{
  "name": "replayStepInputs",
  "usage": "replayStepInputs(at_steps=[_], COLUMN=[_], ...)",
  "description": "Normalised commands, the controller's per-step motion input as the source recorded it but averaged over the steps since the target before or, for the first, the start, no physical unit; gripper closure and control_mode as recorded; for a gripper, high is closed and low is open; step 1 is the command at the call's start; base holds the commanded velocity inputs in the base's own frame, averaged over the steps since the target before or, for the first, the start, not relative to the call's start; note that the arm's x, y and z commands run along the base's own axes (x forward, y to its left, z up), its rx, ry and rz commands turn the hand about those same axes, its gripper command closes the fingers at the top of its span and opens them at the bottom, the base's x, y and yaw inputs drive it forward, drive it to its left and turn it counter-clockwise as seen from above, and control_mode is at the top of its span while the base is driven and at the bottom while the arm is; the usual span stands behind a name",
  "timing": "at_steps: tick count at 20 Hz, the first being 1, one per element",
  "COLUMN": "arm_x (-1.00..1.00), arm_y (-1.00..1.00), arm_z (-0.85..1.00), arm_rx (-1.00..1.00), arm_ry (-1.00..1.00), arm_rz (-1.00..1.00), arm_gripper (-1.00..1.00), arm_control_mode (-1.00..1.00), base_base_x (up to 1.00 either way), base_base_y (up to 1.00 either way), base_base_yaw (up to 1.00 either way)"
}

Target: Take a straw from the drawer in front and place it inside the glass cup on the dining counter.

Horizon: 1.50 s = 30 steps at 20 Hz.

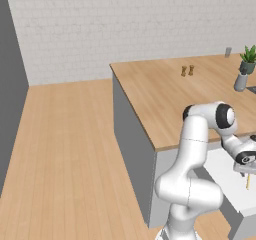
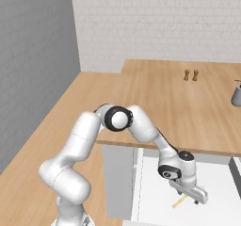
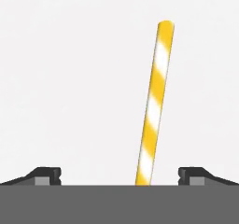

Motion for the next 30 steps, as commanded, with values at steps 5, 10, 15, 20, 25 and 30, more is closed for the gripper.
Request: replayStepInputs(at_steps=[5,10,15,20,25,30], arm_x=[0.14,0.36,0.33,0.15,0.19,0.20], arm_y=[0.11,0.30,0.17,-0.02,0.00,0.00], arm_z=[-0.25,-0.16,-0.39,-0.80,-0.85,-0.88], arm_rx=[0.00,0.00,0.00,0.00,0.00,0.00], arm_ry=[0.00,0.00,0.00,0.00,0.00,0.00], arm_rz=[-0.17,-0.16,-0.14,-0.13,-0.13,-0.13], arm_gripper=[-1.00,-1.00,-1.00,-1.00,1.00,1.00], arm_control_mode=[-1.00,-1.00,-1.00,-1.00,-1.00,-1.00], base_base_x=[0.00,0.00,0.00,0.00,0.00,0.00], base_base_y=[0.00,0.00,0.00,0.00,0.00,0.00], base_base_yaw=[0.00,0.00,0.00,0.00,0.00,0.00])
